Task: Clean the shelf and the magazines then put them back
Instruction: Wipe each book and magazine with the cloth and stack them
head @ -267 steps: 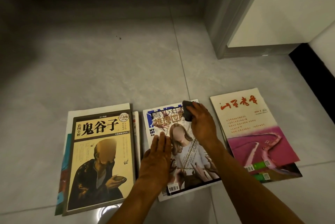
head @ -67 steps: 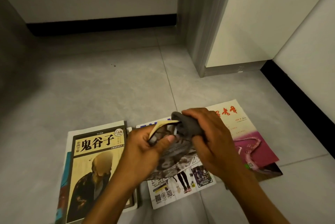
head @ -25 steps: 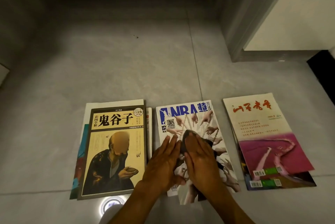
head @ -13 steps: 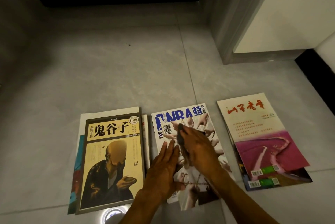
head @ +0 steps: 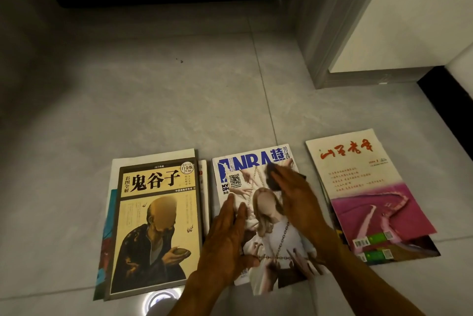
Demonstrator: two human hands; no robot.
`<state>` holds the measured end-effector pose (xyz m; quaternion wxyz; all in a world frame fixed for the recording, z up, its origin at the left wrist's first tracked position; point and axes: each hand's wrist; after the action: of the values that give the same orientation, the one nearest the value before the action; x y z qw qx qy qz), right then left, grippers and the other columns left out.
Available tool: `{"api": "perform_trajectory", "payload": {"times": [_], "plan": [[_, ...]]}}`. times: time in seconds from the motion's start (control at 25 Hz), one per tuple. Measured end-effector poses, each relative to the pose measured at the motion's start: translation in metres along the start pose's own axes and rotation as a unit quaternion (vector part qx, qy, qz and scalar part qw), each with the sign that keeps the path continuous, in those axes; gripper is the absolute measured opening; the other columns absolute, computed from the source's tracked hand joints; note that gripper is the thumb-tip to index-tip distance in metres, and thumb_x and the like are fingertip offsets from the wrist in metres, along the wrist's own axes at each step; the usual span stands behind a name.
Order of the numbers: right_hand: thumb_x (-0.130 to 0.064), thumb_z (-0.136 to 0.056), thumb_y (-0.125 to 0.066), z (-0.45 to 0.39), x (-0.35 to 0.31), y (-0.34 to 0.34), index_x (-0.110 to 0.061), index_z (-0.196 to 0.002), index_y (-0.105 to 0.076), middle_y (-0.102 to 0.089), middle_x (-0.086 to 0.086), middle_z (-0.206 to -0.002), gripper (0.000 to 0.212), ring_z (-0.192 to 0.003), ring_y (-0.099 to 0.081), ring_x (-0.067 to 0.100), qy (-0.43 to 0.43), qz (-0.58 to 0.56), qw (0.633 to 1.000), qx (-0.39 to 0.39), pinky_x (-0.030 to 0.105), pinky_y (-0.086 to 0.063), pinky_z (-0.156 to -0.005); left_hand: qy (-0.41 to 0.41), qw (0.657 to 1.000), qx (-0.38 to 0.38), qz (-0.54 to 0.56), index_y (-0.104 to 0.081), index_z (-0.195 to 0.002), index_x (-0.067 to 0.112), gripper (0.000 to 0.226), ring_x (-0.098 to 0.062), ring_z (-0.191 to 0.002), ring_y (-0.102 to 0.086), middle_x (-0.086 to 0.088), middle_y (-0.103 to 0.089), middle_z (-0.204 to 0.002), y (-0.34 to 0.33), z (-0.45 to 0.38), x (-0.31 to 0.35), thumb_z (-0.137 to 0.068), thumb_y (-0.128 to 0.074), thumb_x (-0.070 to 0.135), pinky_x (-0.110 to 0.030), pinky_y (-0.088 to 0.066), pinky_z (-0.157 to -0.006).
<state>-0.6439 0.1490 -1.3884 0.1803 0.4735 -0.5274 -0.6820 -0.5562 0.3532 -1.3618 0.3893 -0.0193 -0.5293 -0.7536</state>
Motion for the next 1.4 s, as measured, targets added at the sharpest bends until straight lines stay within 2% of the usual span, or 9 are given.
{"api": "perform_trajectory", "payload": {"times": [0.12, 0.36, 0.52, 0.6, 0.72, 0.84, 1.0, 1.28, 1.4], "plan": [[0.000, -0.082, -0.069, -0.007, -0.017, -0.009, -0.014, -0.145, -0.040, -0.038, 0.009, -0.151, 0.071, -0.141, -0.031, 0.031, -0.166, -0.017, 0.984, 0.066, 0.049, -0.029, -0.115, 0.016, 1.000, 0.001, -0.012, 0.041, -0.131, 0.028, 0.124, -0.020, -0.140, 0.031, 0.009, 0.049, -0.141, -0.001, -0.001, 0.001, -0.077, -0.064, 0.065, -0.039, 0.005, -0.121], [-0.003, -0.080, -0.071, 0.007, -0.050, -0.023, -0.020, -0.139, -0.049, -0.040, 0.001, -0.151, 0.065, -0.141, -0.033, 0.023, 0.139, -0.021, 0.989, -0.048, 0.047, -0.031, -0.113, 0.026, 0.996, 0.063, 0.057, 0.053, -0.126, 0.031, 0.139, -0.021, -0.136, 0.040, 0.002, 0.042, -0.146, 0.000, -0.001, 0.013, -0.060, -0.056, 0.085, -0.035, 0.017, -0.117], [-0.001, -0.088, -0.061, -0.024, -0.041, -0.019, -0.020, -0.143, -0.045, -0.039, -0.001, -0.152, 0.060, -0.143, -0.027, 0.021, 0.043, -0.051, 0.998, -0.017, 0.045, -0.023, -0.119, 0.039, 0.995, 0.050, 0.079, 0.053, -0.121, 0.039, 0.132, -0.024, -0.141, 0.034, -0.002, 0.035, -0.152, -0.004, -0.003, 0.005, -0.032, -0.020, 0.105, -0.039, 0.013, -0.118], [-0.006, -0.090, -0.059, -0.025, -0.060, -0.028, -0.020, -0.142, -0.047, -0.040, 0.000, -0.151, 0.055, -0.143, -0.027, 0.021, 0.008, -0.060, 0.998, 0.019, 0.043, -0.023, -0.119, 0.050, 0.996, 0.031, 0.069, 0.056, -0.120, 0.035, 0.138, -0.025, -0.139, 0.036, -0.001, 0.039, -0.149, 0.001, -0.004, 0.011, -0.045, -0.040, 0.099, -0.040, 0.012, -0.119], [-0.018, -0.095, -0.055, -0.008, -0.073, -0.039, -0.021, -0.139, -0.049, -0.043, 0.000, -0.149, 0.044, -0.142, -0.029, 0.017, 0.109, -0.086, 0.990, -0.028, 0.039, -0.023, -0.118, 0.059, 0.998, 0.016, 0.022, 0.054, -0.123, 0.031, 0.137, -0.023, -0.134, 0.039, 0.000, 0.047, -0.140, 0.004, -0.001, 0.017, -0.070, -0.066, 0.070, -0.039, 0.010, -0.120], [-0.030, -0.093, -0.054, 0.029, -0.056, -0.037, -0.025, -0.135, -0.051, -0.048, -0.002, -0.144, 0.043, -0.138, -0.037, 0.015, 0.184, -0.072, 0.979, -0.045, 0.042, -0.035, -0.112, 0.037, 0.996, 0.067, 0.044, 0.043, -0.136, 0.032, 0.139, -0.023, -0.138, 0.037, 0.001, 0.044, -0.147, 0.003, 0.002, 0.011, -0.066, -0.072, 0.067, -0.041, 0.004, -0.121], [-0.049, -0.098, -0.037, 0.114, -0.029, -0.033, -0.034, -0.150, -0.024, -0.019, -0.013, -0.159, 0.056, -0.146, -0.019, 0.011, 0.231, -0.014, 0.972, -0.052, 0.033, -0.020, -0.116, 0.017, 0.999, 0.036, 0.008, 0.045, -0.132, 0.039, 0.139, -0.022, -0.140, 0.035, 0.005, 0.038, -0.151, 0.001, -0.001, 0.009, -0.064, -0.072, 0.069, -0.043, 0.006, -0.120], [-0.002, -0.079, -0.061, 0.032, -0.043, -0.017, -0.022, -0.125, -0.064, -0.051, 0.005, -0.141, 0.050, -0.135, -0.039, 0.027, 0.100, -0.022, 0.995, -0.018, 0.046, -0.030, -0.114, 0.027, 0.999, -0.015, 0.022, 0.006, -0.153, 0.026, 0.089, -0.018, -0.147, 0.017, 0.007, 0.017, -0.160, 0.024, -0.004, 0.007, -0.092, -0.058, 0.038, -0.040, -0.010, -0.122], [-0.009, -0.060, -0.088, 0.025, -0.049, -0.025, -0.023, -0.110, -0.070, -0.056, 0.006, -0.130, 0.055, -0.122, -0.050, 0.033, 0.046, 0.052, 0.997, 0.045, 0.051, -0.048, -0.097, 0.026, 0.999, 0.020, 0.033, -0.011, -0.153, 0.027, 0.073, -0.017, -0.149, -0.003, 0.007, -0.005, -0.162, 0.035, -0.002, 0.007, -0.095, -0.054, 0.031, -0.038, -0.021, -0.120]]}}
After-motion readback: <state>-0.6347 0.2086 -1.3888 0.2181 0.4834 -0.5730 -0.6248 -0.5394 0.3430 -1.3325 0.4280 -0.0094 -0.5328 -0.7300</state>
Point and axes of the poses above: each hand's wrist, its own z-axis away from the middle knuckle, its own y-axis out of the back of the hand, x = y × z
